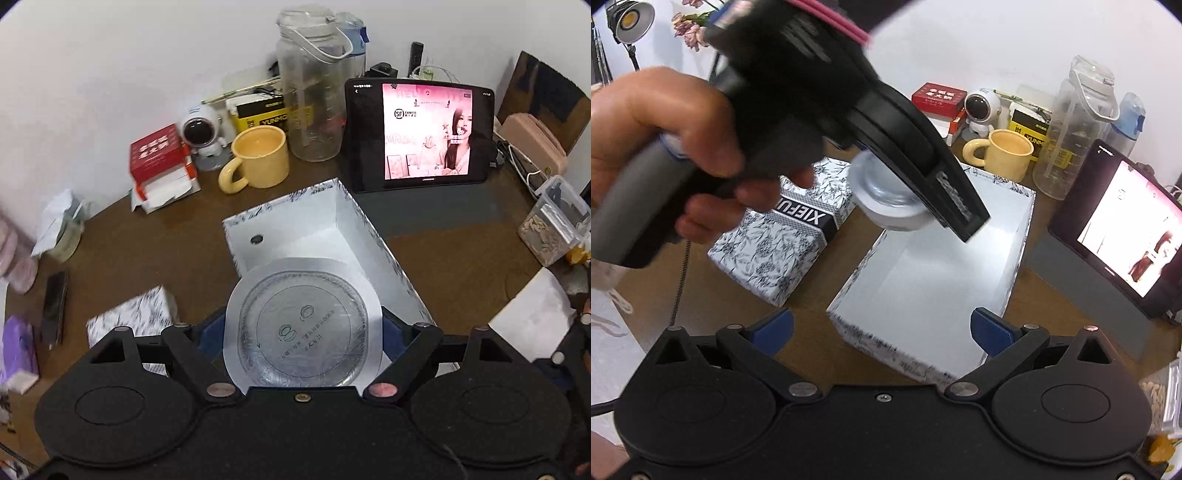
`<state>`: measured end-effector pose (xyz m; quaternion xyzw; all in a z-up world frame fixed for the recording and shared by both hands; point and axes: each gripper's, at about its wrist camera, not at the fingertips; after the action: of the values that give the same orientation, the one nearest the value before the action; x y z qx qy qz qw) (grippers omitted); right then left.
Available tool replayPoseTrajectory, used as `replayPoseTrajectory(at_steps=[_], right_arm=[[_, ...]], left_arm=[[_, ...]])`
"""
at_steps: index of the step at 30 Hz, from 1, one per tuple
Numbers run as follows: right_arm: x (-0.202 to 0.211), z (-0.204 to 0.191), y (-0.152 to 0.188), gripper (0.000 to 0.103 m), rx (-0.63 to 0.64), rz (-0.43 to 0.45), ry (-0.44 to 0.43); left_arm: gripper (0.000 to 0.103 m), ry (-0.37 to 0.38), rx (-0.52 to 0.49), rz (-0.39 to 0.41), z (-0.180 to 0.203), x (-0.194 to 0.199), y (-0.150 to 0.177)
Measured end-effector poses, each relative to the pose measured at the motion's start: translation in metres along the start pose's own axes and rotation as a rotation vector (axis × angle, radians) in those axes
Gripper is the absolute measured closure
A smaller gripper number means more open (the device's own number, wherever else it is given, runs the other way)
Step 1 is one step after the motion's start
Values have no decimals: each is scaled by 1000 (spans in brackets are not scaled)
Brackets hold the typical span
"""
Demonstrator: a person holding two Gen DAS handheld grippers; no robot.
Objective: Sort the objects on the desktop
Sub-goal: 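Lift the compact with the left gripper and carry it over the open floral box, then lower the compact into the open box and open the left gripper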
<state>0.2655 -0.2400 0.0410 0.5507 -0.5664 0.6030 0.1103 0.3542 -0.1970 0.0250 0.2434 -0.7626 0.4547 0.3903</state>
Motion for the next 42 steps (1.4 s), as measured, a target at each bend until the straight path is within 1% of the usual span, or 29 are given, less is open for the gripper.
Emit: replayPoseTrajectory(at_steps=[4, 10, 16, 20, 25, 28, 34, 38, 42], right_arm=[[-10, 15, -13, 0, -2, -22, 7], [-28, 40, -28, 0, -23, -44, -26], [-51, 67, -36, 0, -34, -59, -47], [-63, 81, -38, 0, -42, -52, -61], [-76, 92, -35, 0, -47, -55, -80], [-83, 98, -31, 0, -61, -60, -86], [-93, 104, -27, 0, -75, -58, -97], [-97, 105, -25, 0, -75, -66, -104], [-102, 108, -23, 0, -92, -69, -117]], left_arm=[[23, 10, -18, -16, 4, -27, -19], [23, 27, -52, -51, 15, -71, -46], [23, 26, -96, -81, 26, -115, -61], [23, 39, -124, -111, 33, -142, -63], [23, 20, -176, -108, 40, -163, -63], [23, 33, -190, -123, 41, -174, -62], [23, 31, -169, -147, 41, -190, -61], [23, 18, -208, -153, 48, -198, -58], [23, 12, -212, -157, 52, -205, -55]])
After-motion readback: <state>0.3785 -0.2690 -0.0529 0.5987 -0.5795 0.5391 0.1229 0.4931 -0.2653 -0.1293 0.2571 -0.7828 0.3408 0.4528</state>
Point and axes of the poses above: each gripper's, at about its wrist camera, not at the fingertips, and x roughly against the way its jaws point, z to its right, y to its underside, and after that the axes turned 13 degrees about -y, right-handed
